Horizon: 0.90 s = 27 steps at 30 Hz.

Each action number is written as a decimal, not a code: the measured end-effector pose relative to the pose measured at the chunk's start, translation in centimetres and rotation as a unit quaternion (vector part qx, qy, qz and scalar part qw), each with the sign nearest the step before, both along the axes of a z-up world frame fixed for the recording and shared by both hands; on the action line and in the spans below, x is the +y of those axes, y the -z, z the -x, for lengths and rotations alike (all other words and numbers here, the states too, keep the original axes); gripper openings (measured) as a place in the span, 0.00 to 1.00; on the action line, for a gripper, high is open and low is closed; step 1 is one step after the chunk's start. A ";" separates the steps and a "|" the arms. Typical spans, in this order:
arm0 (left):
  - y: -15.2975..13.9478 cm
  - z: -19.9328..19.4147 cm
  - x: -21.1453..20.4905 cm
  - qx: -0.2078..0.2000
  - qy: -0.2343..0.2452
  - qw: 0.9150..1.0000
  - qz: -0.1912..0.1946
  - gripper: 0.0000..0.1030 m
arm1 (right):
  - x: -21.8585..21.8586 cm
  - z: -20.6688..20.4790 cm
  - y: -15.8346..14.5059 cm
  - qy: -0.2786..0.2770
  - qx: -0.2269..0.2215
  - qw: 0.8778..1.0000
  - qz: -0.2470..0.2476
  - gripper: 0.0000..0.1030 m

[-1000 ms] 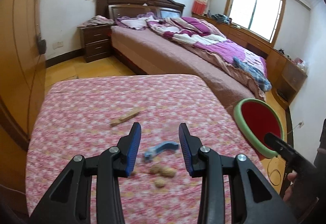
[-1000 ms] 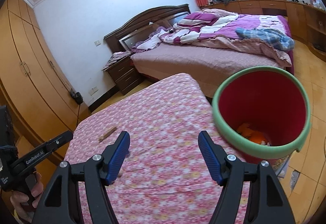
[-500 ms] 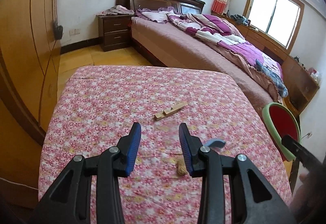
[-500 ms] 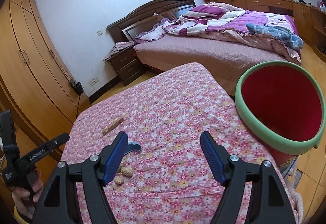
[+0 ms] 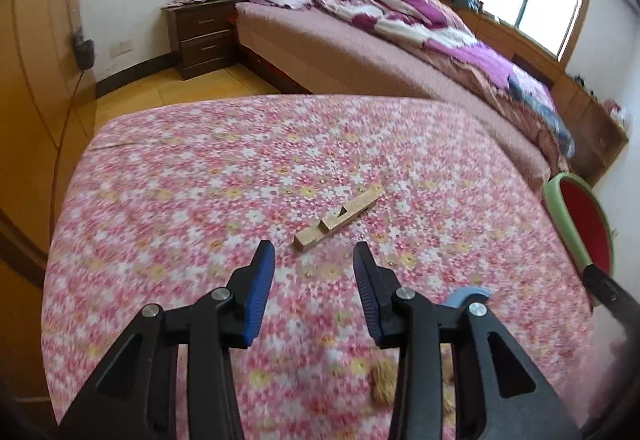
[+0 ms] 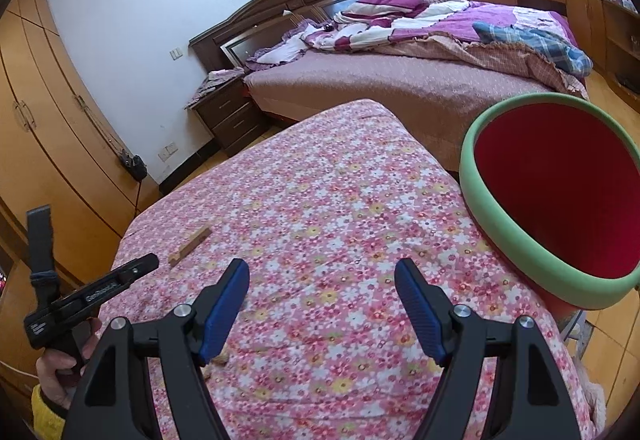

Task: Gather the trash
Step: 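Grasp the wooden stick with the left tool and lift it, then grasp the blue plastic hook with the right tool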

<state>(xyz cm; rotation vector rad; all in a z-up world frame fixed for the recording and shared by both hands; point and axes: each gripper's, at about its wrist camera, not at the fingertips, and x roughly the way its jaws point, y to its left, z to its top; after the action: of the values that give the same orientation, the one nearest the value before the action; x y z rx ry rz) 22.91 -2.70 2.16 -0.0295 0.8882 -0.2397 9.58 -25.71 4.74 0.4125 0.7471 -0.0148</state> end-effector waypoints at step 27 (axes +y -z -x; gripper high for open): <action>2.6 -3.0 -4.9 0.035 0.025 0.999 -0.011 0.09 | -1.3 -1.4 2.7 -0.002 0.025 0.999 -0.028 0.75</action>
<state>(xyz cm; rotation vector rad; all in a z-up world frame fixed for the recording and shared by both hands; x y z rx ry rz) 25.94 -7.57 -0.47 0.0052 0.9629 -0.2758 10.98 -27.05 2.00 0.4658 0.7991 -0.0005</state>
